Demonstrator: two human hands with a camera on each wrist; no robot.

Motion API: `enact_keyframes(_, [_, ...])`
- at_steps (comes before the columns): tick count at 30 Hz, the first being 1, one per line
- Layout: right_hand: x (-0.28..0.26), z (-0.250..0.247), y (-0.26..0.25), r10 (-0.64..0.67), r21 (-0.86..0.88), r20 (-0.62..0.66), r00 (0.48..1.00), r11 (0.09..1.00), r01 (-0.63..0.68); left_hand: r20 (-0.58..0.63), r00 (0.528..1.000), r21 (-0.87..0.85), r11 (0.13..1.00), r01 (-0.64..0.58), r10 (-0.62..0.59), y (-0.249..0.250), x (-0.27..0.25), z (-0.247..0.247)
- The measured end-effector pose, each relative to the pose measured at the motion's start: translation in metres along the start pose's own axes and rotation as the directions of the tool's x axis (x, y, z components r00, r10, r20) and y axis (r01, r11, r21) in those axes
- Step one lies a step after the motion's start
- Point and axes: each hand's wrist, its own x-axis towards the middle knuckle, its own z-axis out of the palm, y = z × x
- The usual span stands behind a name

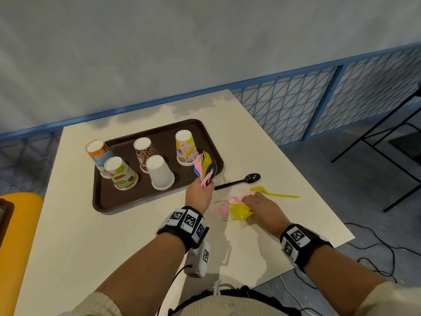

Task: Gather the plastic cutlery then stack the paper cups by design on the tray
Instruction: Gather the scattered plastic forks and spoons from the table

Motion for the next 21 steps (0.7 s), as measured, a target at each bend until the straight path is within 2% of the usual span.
enact_keyframes(2, [0.009,0.001,-0.005,-0.026,-0.006,-0.03,0.999,1.0,0.026,-0.008,1.0,0.0,1.0,0.017,-0.017,-0.003,0.002,0.0])
enact_keyframes(6, [0.024,0.002,-0.016,0.03,0.03,0.089,0.996,0.999,-0.033,-0.013,0.999,-0.019,0.999,0.035,-0.035,-0.009,0.004,0.001])
enact_keyframes(9, [0.028,0.007,-0.018,0.054,0.044,0.128,0.99,0.997,-0.06,-0.019,0.999,-0.02,0.999,0.035,-0.035,-0.01,0.004,0.001])
enact_keyframes(13, [0.026,0.009,-0.017,0.047,-0.043,0.195,0.98,0.998,-0.039,-0.023,0.999,0.006,0.999,0.039,-0.039,-0.01,0.004,0.002])
enact_keyframes(15, [0.023,0.007,-0.015,0.043,-0.037,0.166,0.985,0.999,-0.037,-0.021,0.999,0.005,0.999,0.037,-0.037,-0.011,0.005,0.003])
enact_keyframes(17, [0.022,-0.001,-0.011,0.073,0.03,0.061,0.995,0.997,-0.075,-0.022,0.999,-0.004,0.999,0.042,-0.042,-0.01,0.005,0.004])
enact_keyframes(19, [0.021,-0.011,-0.006,0.159,0.147,-0.066,0.985,0.978,-0.148,-0.03,0.998,-0.018,0.999,0.047,-0.048,-0.009,0.005,0.005])
enact_keyframes(21, [0.022,-0.018,0.003,0.269,0.226,-0.14,0.953,0.946,-0.234,-0.028,0.999,-0.03,0.999,0.045,-0.046,-0.008,0.004,0.007])
